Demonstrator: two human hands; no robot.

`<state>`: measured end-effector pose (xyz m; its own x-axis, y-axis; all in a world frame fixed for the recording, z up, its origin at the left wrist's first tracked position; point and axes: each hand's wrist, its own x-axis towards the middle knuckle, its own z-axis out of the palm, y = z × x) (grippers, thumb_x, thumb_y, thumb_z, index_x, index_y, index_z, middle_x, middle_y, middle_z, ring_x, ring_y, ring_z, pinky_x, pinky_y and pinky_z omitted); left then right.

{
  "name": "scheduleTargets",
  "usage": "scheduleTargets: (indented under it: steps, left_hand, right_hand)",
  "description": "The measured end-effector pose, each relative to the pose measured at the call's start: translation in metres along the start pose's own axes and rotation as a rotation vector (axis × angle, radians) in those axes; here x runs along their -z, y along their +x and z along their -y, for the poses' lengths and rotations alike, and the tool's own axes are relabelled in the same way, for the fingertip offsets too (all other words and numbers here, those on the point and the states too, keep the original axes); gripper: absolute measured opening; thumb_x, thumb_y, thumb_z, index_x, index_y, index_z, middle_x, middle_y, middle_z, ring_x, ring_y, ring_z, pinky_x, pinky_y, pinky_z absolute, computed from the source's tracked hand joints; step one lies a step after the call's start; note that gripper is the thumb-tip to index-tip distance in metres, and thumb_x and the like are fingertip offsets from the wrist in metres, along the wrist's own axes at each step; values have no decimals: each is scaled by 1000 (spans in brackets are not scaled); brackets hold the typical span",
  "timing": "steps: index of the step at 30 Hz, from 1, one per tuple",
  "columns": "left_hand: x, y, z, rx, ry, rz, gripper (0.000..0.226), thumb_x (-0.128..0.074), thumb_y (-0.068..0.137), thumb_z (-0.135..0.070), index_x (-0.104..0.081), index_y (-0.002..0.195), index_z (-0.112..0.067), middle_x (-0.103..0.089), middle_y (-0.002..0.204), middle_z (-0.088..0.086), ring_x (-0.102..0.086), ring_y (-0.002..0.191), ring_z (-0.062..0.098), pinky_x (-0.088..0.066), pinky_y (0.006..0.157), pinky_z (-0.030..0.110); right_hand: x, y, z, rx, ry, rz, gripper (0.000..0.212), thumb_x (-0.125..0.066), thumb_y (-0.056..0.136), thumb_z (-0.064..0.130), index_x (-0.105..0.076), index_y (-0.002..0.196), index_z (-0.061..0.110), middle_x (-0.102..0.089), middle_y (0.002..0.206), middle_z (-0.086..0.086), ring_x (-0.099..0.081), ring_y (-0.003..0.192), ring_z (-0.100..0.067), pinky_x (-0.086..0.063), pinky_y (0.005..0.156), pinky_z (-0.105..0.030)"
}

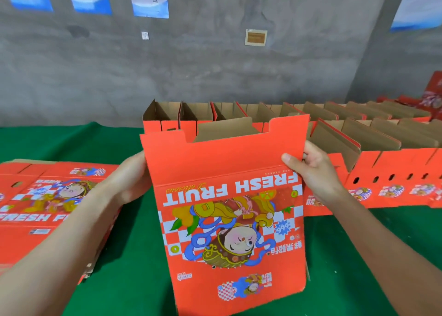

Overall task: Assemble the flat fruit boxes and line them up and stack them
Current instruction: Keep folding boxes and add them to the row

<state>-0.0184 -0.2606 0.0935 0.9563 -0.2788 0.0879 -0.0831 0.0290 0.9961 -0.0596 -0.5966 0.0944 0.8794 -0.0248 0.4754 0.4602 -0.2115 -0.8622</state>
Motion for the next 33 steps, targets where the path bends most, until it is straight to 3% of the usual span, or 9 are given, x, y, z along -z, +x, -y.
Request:
scheduleTargets:
  steps: [3,7,11,15,18,22,26,29,33]
  left_hand:
    - [12,-4,3,109,283,102,33,-67,61,-36,-73,91,-23,-74,99,3,-67,96,20,-48,93,45]
    - [14,-11,1,252,604,99,54,-62,40,-49,-67,88,-25,-74,83,-3,-72,81,21,-56,77,37]
    - [6,-11,-2,156,608,106,15,-64,64,-18,-72,74,-26,-74,77,3,-72,70,19,-58,58,29]
    - [4,-7,-2,97,548,-37,30,-49,87,12,-66,84,-12,-73,71,1,-70,64,14,-55,53,24]
    - [6,-10,7,2,589,-238,22,-50,83,13,-66,76,-1,-71,79,19,-59,71,21,-49,66,34]
    - [-12,-25,27,-113,476,-510,37,-52,85,6,-64,58,-16,-67,56,-9,-54,55,0,-45,53,21]
    - [-33,-30,48,-102,306,-620,33,-48,89,3,-74,93,-17,-71,72,-12,-58,57,0,-51,57,25]
    - [-34,-29,47,-129,257,-678,47,-40,88,5,-72,106,-25,-67,75,-25,-60,61,-3,-51,61,25]
    - [-38,-29,49,-126,149,-752,43,-39,93,-1,-68,116,-23,-71,105,14,-64,99,37,-50,85,52]
  right_hand:
    - [-1,-1,-2,14,14,10,23,-64,90,18,-67,96,40,-71,101,5,-69,93,-14,-55,71,-24]
    - [-4,-1,-6,61,23,-5,18,-64,85,30,-66,100,40,-71,106,4,-67,100,-17,-55,79,-30]
    - [-3,-2,-9,56,23,-8,23,-61,92,15,-66,99,36,-71,104,3,-67,100,-19,-54,84,-36]
    - [3,-11,-8,55,-97,7,19,-57,93,11,-61,108,21,-70,99,0,-67,89,-6,-52,74,-20]
    - [10,-24,-15,44,-465,29,19,-54,95,21,-60,110,10,-64,98,-11,-61,88,-20,-49,78,-38]
    - [3,-44,-27,-71,-498,-26,31,-46,97,35,-52,81,9,-56,76,0,-52,74,-15,-40,67,-33]
    - [-14,-45,-28,-116,-320,-251,48,-44,90,47,-26,51,25,-33,42,12,-32,43,-5,-26,46,-17]
    - [-14,-38,-30,-160,-191,-306,58,-56,88,45,-33,44,15,-32,43,5,-31,47,-8,-27,50,-22]
    - [-14,-30,-37,-222,-96,-302,55,-65,89,29,-49,64,-18,-54,71,-30,-48,62,-22,-38,63,-37]
